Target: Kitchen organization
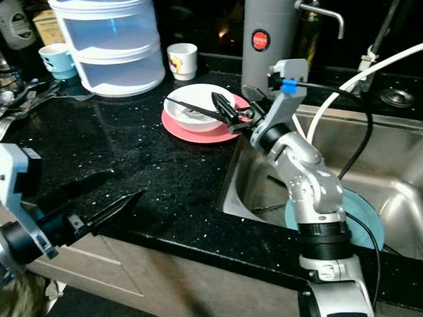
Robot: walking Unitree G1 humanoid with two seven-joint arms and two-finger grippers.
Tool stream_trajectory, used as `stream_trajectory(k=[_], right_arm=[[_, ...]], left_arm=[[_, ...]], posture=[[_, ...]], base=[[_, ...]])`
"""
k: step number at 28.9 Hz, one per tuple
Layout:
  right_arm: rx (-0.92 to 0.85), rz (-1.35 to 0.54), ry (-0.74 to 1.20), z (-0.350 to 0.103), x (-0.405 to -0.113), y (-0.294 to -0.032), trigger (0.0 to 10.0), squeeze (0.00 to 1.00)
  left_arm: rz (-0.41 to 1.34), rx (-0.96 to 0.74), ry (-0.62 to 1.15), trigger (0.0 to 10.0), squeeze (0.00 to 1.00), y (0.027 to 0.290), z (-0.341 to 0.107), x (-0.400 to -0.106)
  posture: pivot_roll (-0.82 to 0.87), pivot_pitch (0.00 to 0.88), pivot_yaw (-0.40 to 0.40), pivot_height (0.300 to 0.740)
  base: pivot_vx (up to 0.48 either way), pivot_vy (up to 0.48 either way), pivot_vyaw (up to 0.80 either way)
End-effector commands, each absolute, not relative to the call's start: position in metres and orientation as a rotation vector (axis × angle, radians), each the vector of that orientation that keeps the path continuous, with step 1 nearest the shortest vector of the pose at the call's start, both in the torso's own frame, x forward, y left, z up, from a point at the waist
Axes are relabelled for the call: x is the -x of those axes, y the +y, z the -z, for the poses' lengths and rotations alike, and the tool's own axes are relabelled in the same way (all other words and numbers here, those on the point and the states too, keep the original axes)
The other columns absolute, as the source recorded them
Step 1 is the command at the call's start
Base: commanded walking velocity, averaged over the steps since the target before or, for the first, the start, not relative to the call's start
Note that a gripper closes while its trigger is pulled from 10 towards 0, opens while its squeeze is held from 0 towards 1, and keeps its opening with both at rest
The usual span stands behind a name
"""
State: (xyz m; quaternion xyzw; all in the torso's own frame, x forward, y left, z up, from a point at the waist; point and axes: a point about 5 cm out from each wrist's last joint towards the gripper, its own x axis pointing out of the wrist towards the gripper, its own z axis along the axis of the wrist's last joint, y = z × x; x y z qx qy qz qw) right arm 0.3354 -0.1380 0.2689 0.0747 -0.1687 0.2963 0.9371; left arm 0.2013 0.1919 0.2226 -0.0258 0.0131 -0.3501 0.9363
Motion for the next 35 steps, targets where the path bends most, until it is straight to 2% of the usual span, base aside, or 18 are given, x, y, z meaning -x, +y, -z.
stream_trajectory(k=[1,4,15,20,27,35], right_arm=[[-0.092,-0.677,-0.350,-0.271,-0.329,-0.140,10.0,0.00],[0.002,-0.703,-0.327,-0.271,-0.325,-0.148,10.0,0.00],[0.103,-0.800,-0.235,-0.265,-0.312,-0.169,10.0,0.00],[0.105,-0.829,-0.214,-0.259,-0.309,-0.163,10.0,0.00],[0.086,-0.773,-0.185,-0.251,-0.314,-0.151,10.0,0.00],[0.000,-0.830,-0.254,-0.259,-0.308,-0.121,10.0,0.00]], left_arm=[[0.694,0.029,0.033,10.0,0.00,0.199,-0.223,-0.200],[0.689,0.019,0.036,10.0,0.00,0.202,-0.222,-0.200],[0.686,0.008,0.010,10.0,0.00,0.209,-0.229,-0.200],[0.700,0.017,-0.004,10.0,0.00,0.208,-0.231,-0.201],[0.715,0.036,0.005,10.0,0.00,0.202,-0.226,-0.201],[0.653,0.046,-0.028,10.0,0.00,0.201,-0.226,-0.210]], posture=[[0.15,0.000,-0.039,0.740],[0.13,0.000,-0.039,0.740],[0.10,0.000,-0.037,0.740],[0.10,0.000,-0.034,0.740],[0.09,0.000,-0.034,0.740],[0.08,0.000,-0.034,0.740]], base=[[0.000,0.000,0.00],[0.000,0.000,0.00],[0.000,0.000,0.00],[0.000,0.000,0.00],[0.000,0.000,0.00],[0.000,0.000,0.00]])
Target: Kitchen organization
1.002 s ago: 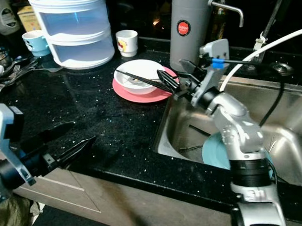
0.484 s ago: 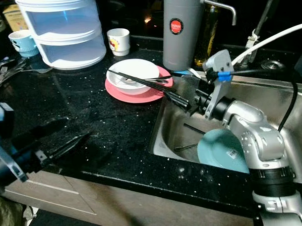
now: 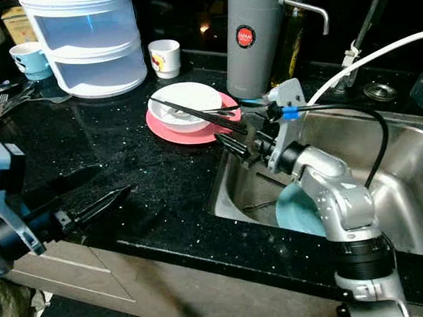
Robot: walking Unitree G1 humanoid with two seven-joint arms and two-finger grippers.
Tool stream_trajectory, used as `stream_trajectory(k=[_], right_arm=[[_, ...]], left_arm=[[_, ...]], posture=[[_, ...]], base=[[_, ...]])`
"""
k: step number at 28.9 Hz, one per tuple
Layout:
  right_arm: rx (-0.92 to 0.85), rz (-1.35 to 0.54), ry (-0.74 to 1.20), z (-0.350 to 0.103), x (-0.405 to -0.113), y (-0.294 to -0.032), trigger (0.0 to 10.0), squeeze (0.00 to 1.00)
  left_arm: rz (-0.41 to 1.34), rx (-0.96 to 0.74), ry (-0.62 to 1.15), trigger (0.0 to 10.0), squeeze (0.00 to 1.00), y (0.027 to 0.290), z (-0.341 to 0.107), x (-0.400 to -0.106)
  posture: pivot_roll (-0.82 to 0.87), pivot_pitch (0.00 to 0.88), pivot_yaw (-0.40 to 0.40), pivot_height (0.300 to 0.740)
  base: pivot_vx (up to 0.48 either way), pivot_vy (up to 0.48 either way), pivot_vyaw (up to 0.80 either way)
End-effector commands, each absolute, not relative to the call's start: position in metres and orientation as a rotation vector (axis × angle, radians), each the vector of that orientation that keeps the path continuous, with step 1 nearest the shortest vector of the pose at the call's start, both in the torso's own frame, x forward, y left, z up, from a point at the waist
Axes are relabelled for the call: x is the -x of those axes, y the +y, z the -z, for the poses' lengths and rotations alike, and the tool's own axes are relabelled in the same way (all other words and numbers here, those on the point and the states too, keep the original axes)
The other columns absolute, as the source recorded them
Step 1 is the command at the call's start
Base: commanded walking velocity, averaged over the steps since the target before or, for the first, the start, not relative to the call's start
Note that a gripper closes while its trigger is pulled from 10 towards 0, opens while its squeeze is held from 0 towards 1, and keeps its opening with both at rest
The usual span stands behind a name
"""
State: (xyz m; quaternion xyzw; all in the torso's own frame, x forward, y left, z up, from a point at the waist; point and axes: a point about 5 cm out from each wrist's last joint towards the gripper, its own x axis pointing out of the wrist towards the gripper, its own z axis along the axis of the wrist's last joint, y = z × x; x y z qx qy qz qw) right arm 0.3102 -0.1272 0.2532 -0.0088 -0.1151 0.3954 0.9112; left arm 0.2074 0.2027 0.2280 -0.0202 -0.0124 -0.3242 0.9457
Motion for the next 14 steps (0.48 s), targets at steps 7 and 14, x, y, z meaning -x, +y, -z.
stream_trajectory(k=[7,14], right_arm=[[-0.043,-0.809,-0.263,-0.263,-0.309,-0.110,10.0,0.00],[-0.061,-0.769,-0.215,-0.256,-0.311,-0.105,10.0,0.00]], left_arm=[[0.675,0.055,-0.035,10.0,0.00,0.193,-0.227,-0.211],[0.677,0.062,-0.041,10.0,0.00,0.191,-0.228,-0.212]], posture=[[0.07,0.000,-0.033,0.740],[0.07,0.000,-0.032,0.740]], base=[[0.000,0.000,0.00],[0.000,0.000,0.00]])
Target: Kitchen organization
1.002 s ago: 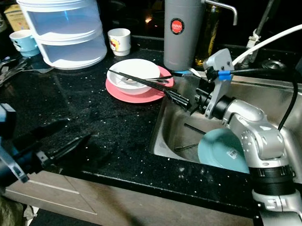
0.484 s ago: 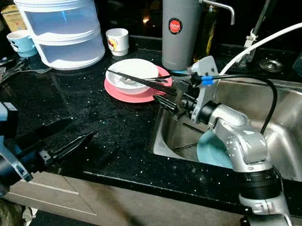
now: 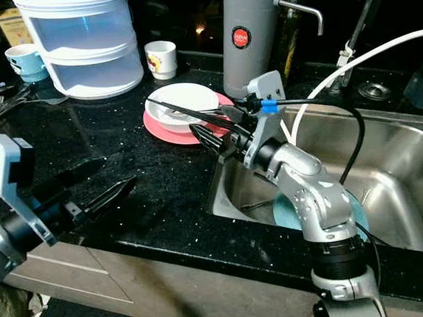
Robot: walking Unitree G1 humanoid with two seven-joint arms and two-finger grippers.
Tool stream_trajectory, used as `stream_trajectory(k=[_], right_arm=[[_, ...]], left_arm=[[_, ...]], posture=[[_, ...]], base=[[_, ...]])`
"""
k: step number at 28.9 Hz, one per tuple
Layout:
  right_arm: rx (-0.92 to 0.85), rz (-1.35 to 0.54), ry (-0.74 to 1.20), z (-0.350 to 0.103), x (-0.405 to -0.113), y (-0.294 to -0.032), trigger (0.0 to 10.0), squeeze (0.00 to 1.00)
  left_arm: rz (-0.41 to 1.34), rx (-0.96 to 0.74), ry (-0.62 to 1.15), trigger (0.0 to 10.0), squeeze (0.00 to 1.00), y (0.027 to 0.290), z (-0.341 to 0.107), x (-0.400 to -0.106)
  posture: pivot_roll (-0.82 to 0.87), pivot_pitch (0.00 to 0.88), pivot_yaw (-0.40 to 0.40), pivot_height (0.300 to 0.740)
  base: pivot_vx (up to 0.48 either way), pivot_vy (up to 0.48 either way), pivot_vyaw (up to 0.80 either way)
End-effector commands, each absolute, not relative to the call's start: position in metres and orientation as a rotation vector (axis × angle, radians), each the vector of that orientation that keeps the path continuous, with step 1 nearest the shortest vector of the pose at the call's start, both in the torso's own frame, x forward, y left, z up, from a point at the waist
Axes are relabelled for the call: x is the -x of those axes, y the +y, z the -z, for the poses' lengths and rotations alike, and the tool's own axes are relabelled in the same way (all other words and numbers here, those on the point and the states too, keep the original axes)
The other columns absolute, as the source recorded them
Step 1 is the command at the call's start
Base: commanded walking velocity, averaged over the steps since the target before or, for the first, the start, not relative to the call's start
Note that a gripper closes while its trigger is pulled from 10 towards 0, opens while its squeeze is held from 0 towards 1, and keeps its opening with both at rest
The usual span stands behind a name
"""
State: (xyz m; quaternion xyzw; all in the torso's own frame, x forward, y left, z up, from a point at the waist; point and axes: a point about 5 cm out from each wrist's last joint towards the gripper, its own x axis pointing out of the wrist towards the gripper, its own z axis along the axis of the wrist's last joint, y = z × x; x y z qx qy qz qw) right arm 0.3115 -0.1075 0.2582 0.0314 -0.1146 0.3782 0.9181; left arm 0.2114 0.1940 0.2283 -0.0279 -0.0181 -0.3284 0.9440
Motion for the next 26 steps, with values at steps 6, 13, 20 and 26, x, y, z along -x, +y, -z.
stream_trajectory(k=[6,13,20,26], right_arm=[[-0.002,-0.722,-0.214,-0.251,-0.311,-0.095,10.0,0.00],[0.088,-0.706,-0.251,-0.255,-0.312,-0.089,10.0,0.00],[0.110,-0.707,-0.251,-0.255,-0.312,-0.088,10.0,0.00],[0.237,-0.763,-0.264,-0.250,-0.307,-0.080,10.0,0.00]], left_arm=[[0.689,0.067,-0.042,10.0,0.00,0.187,-0.228,-0.213],[0.699,0.073,-0.045,10.0,0.00,0.182,-0.228,-0.212],[0.704,0.070,-0.037,10.0,0.00,0.181,-0.227,-0.211],[0.712,0.065,-0.025,10.0,0.00,0.180,-0.225,-0.210]], posture=[[0.07,0.000,-0.032,0.740],[0.07,0.000,-0.041,0.740],[0.07,0.000,-0.043,0.740],[0.08,0.000,-0.043,0.740]], base=[[0.000,0.000,0.00],[0.000,0.000,0.00],[0.000,0.000,0.00],[0.000,0.000,0.00]])
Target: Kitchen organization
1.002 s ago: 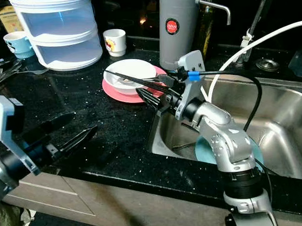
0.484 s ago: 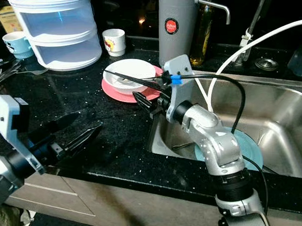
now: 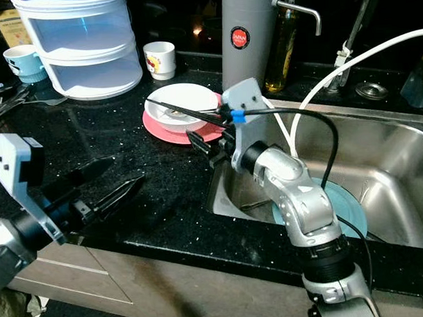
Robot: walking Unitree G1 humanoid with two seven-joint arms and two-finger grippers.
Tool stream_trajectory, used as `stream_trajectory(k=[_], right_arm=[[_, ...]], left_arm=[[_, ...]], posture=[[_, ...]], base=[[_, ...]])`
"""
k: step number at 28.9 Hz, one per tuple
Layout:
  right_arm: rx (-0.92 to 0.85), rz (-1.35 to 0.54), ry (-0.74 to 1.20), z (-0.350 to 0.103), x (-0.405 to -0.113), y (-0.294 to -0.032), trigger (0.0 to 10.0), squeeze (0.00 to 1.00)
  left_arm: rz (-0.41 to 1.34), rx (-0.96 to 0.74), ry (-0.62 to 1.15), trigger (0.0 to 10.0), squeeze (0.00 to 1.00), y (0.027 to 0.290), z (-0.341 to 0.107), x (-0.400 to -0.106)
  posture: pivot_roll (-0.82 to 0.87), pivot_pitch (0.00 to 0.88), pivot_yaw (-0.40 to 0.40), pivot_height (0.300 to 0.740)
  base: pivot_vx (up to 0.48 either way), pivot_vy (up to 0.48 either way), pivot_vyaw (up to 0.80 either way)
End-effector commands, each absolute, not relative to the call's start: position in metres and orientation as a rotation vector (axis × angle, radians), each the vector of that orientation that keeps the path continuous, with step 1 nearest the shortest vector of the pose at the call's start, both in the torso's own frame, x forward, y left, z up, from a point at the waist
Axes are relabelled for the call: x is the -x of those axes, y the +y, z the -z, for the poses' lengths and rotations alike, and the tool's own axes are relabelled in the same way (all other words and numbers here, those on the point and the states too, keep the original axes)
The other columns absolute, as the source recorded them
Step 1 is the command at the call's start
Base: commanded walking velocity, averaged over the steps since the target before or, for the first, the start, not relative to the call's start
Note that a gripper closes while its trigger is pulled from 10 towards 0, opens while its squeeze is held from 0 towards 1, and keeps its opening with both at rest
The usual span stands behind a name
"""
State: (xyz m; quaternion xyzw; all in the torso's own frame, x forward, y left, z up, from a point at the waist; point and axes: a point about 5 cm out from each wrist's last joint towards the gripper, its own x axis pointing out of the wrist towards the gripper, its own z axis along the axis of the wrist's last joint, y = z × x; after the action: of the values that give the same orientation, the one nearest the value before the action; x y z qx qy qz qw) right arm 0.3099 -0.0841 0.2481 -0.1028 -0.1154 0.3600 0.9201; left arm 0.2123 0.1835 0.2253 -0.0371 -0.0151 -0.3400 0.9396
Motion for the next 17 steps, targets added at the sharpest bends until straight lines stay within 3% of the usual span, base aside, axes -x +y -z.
stream_trajectory(k=[1,4,13,14,15,17], right_arm=[[0.276,-0.779,-0.263,-0.248,-0.306,-0.078,10.0,0.00],[0.361,-0.743,-0.232,-0.241,-0.311,-0.077,10.0,0.00],[0.377,-0.614,-0.223,-0.245,-0.325,-0.091,10.0,0.00],[0.378,-0.601,-0.222,-0.245,-0.326,-0.093,8.9,0.00],[0.380,-0.586,-0.221,-0.244,-0.328,-0.094,5.3,0.00],[0.383,-0.579,-0.220,-0.244,-0.328,-0.095,5.3,0.00]], left_arm=[[0.714,0.064,-0.025,10.0,0.00,0.179,-0.225,-0.210],[0.713,0.063,-0.031,10.0,0.00,0.179,-0.226,-0.210],[0.718,0.063,-0.029,10.0,0.00,0.176,-0.225,-0.208],[0.717,0.063,-0.029,10.0,0.00,0.176,-0.225,-0.208],[0.715,0.063,-0.029,10.0,0.00,0.176,-0.225,-0.209],[0.714,0.063,-0.029,10.0,0.00,0.176,-0.225,-0.209]], posture=[[0.08,0.000,-0.043,0.740],[0.08,0.000,-0.047,0.740],[0.08,0.000,-0.050,0.740],[0.08,0.000,-0.050,0.740],[0.08,0.000,-0.050,0.740],[0.08,0.000,-0.050,0.740]], base=[[0.000,0.000,0.00],[0.000,0.000,0.00],[0.000,0.000,0.00],[0.000,0.000,0.00],[0.000,0.000,0.00],[0.000,0.000,0.00]])
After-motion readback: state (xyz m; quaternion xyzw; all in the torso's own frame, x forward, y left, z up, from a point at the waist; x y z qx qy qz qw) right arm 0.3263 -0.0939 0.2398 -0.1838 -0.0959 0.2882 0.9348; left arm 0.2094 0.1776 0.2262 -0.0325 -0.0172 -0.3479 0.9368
